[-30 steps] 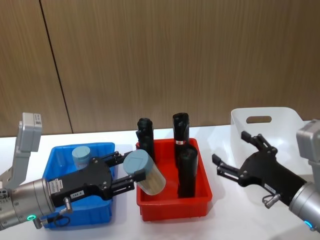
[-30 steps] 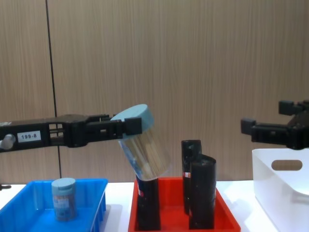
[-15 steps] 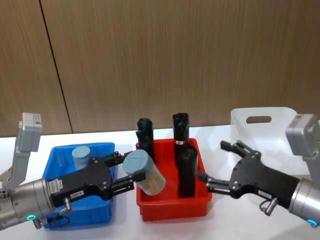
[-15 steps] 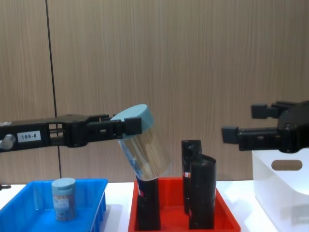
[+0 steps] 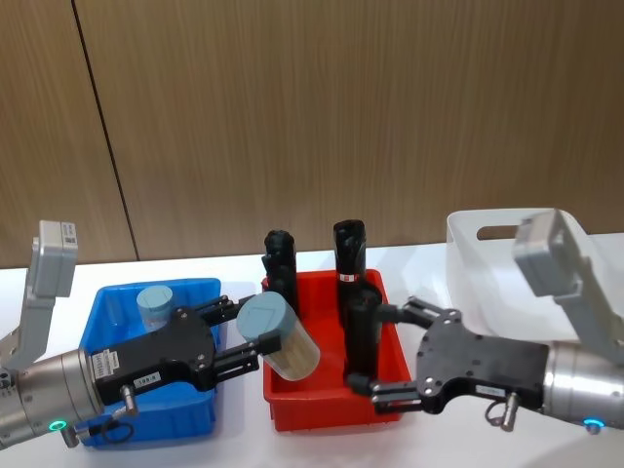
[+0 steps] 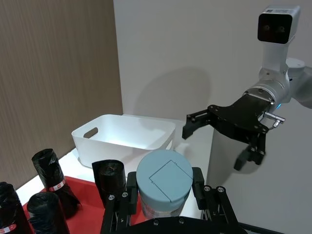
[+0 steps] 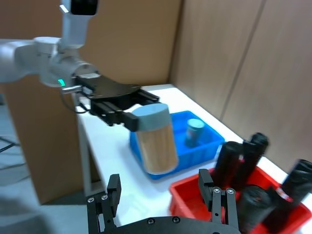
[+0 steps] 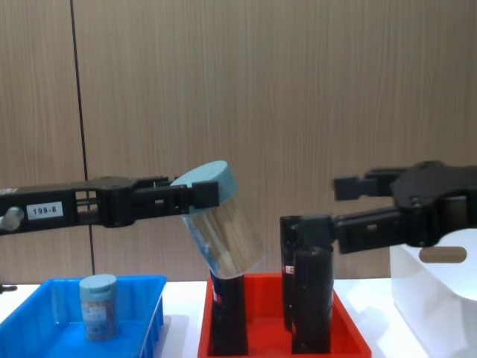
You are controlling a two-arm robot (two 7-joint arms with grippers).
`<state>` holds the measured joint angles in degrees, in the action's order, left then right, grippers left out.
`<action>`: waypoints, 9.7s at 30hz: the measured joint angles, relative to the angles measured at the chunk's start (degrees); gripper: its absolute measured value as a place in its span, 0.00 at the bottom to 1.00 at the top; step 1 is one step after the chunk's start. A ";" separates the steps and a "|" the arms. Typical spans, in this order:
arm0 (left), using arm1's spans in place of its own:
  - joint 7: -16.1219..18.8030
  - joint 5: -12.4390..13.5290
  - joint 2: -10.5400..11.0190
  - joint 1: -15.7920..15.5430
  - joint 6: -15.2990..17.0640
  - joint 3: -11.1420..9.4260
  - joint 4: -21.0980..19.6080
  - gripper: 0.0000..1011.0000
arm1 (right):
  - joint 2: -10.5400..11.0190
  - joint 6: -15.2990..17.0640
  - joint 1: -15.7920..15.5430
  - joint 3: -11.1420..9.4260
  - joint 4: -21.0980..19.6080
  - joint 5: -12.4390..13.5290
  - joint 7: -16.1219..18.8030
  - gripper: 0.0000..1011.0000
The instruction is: Pick the cotton swabs from the blue box and place them into the white box.
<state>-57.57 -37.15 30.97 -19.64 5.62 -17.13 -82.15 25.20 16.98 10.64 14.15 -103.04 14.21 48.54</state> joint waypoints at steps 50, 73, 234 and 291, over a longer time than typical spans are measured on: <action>0.00 0.00 0.00 0.00 0.00 0.00 0.00 0.66 | -8.42 2.84 13.38 7.98 15.17 -10.79 4.83 0.99; 0.00 0.00 0.00 0.00 0.00 0.01 0.00 0.66 | -10.08 3.57 15.39 9.56 17.55 -9.89 3.02 0.99; 20.65 9.33 -3.32 2.23 -1.72 -3.25 -4.01 0.99 | -1.45 -9.12 5.66 -0.92 24.21 1.30 -29.19 0.99; 56.91 25.69 -9.11 6.08 -4.86 -8.93 -11.06 0.99 | -5.87 -15.04 -11.48 -1.21 1.81 2.27 -44.73 0.99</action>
<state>-0.66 -11.46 21.87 -13.56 0.76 -26.06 -93.21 19.33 1.94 -0.84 12.94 -101.23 16.48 3.81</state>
